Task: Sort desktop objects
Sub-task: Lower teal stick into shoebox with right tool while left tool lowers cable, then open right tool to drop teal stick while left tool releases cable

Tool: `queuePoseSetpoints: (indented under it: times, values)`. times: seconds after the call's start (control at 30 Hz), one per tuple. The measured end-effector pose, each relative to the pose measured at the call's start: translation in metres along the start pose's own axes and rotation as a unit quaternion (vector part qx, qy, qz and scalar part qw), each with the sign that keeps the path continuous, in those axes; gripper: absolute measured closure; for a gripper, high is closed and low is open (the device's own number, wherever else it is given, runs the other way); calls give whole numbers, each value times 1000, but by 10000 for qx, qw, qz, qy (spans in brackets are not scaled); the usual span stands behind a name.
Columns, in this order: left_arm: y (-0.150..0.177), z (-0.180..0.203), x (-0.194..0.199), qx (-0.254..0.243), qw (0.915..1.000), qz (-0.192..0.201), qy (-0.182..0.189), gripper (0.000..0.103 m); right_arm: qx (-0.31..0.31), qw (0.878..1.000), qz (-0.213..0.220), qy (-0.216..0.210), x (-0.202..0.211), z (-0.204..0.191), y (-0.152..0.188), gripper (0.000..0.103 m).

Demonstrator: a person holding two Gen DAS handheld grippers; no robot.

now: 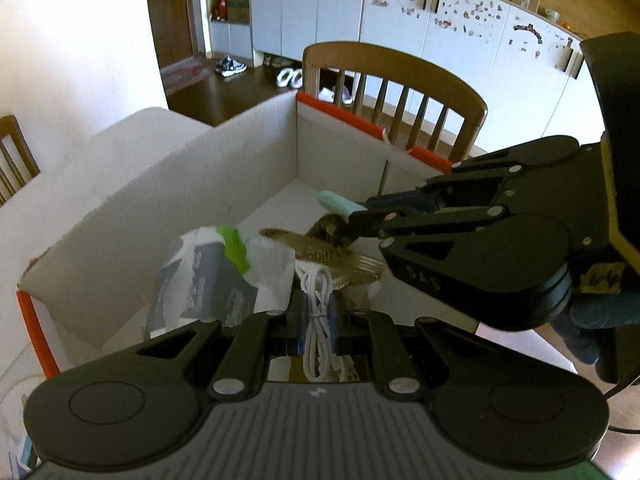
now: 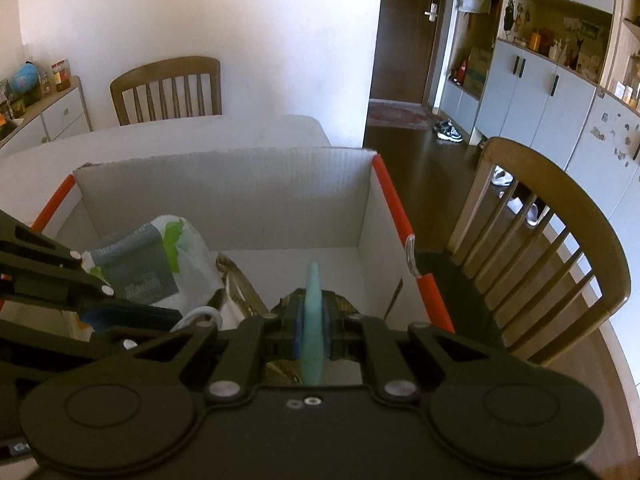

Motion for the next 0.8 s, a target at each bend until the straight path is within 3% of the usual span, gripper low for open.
queuePoseSetpoints:
  times: [0.33, 0.6, 0.67, 0.8]
  values:
    - [6, -1, -15, 92, 9983, -515, 250, 93, 13, 9999, -115, -2, -2, 4, 5, 87]
    - [11, -2, -10, 71, 9971, -583, 494, 88, -85, 9999, -69, -48, 4, 9, 6, 81]
    - [11, -5, -8, 131, 9968, -573, 542, 83, -60, 10000, -54, -51, 6, 9, 6, 80]
    - [11, -5, 2, 171, 9971, -459, 587, 45, -103, 9998, -23, -144, 13, 10, 7, 76]
Point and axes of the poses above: each gripper's, at about its wrist camera, not at the fingertips, and x roughly against the way its jaws point, z to its right, y to its underside, the point moved 5 cm from there along -x, roughly the way its jaws point, and after that the axes turned 11 degrees about -y, right-handed, at the moved point
